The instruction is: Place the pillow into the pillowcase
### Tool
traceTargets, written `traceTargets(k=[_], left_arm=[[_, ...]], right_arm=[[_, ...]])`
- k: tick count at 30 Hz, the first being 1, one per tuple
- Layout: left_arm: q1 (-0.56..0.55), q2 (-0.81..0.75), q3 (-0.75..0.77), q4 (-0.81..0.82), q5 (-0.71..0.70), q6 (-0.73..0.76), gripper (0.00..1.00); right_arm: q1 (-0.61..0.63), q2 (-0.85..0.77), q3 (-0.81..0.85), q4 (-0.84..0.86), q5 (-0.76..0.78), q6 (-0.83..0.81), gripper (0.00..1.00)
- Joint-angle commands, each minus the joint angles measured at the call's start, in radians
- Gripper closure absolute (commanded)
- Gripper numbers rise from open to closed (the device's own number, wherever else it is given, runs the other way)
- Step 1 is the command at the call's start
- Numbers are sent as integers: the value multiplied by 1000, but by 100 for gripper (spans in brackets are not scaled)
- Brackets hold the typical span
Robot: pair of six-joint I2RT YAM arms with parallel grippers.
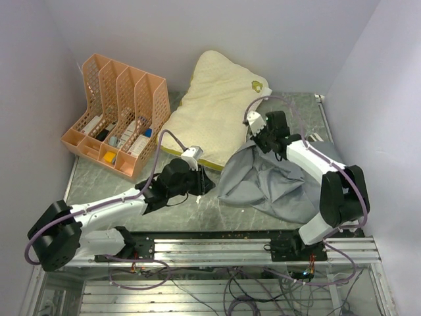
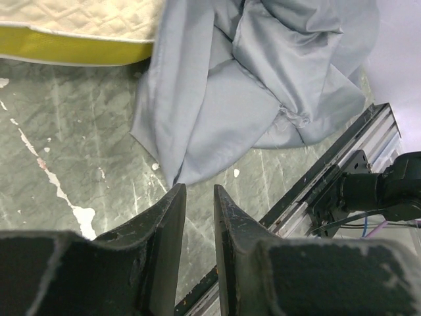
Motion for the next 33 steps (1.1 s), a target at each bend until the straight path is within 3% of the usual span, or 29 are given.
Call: traceTargets(k=[1,8,14,17,24,28,30,33], left_arm=[[-6,-43,7,-35,-57,31,66],[-5,-99,-17,-74,-116,28,65],[-5,-153,-9,-126,-219,47,56],[-5,-167,18,-161,-248,65,55],[-5,-221,28,-220,-280,78,55],[-5,-284,-1,-204,-306,73,54],[-4,-321,-19,-196,-334,65,50],[-5,-378,-32,-211,-364,50,44]], right_arm=[[0,-23,116,89,51,19,100],[-15,34,193,100,90,9,100],[-47,105,254,11,33,6,65],[-58,115,269,-12,13,2,54],[-141,87,397,-139,-236,36,35],[-235,173,470,-70,-433,227,17],[-277,264,506,28,-517,402,15],[-287,382,542,226,-517,639,12]])
